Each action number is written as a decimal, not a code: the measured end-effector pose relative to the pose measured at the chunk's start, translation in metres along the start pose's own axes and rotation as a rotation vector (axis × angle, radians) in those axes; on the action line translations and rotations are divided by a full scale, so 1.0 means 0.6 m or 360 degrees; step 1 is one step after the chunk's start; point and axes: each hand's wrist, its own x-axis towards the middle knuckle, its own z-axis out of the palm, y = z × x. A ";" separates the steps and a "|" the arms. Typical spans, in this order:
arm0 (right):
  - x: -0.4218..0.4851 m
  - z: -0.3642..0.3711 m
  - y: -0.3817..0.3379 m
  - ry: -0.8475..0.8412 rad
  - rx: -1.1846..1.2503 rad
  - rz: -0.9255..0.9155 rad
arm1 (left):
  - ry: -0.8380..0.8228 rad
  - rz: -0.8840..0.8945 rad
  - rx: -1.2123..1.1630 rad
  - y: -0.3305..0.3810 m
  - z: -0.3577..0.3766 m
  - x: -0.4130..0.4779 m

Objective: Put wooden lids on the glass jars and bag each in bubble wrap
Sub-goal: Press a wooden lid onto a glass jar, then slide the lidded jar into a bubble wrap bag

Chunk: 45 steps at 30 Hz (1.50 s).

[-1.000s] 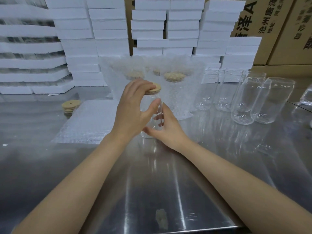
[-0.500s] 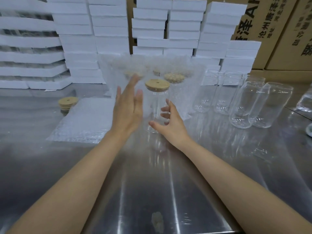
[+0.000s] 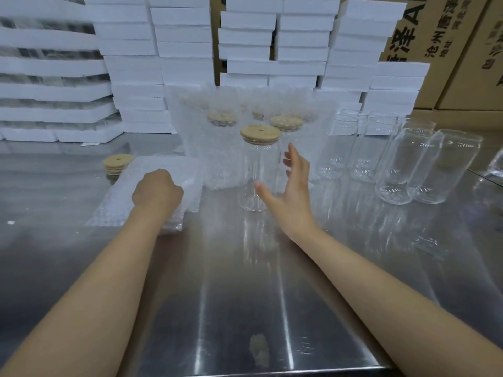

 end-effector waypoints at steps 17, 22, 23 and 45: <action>-0.030 0.005 -0.047 -0.0198 0.0037 -0.0887 | 0.0492 0.0119 -0.1317 0.023 -0.034 0.003; -0.044 0.024 -0.050 -0.0831 -0.0061 -0.0359 | 0.0393 0.0431 -0.1628 0.058 -0.048 -0.040; -0.045 0.027 -0.050 -0.0867 -0.0047 -0.0234 | 0.0394 0.0488 -0.1658 0.064 -0.044 -0.047; -0.033 0.011 -0.061 -0.0288 0.0829 0.0432 | 0.0852 0.0640 -0.0939 0.045 -0.015 -0.038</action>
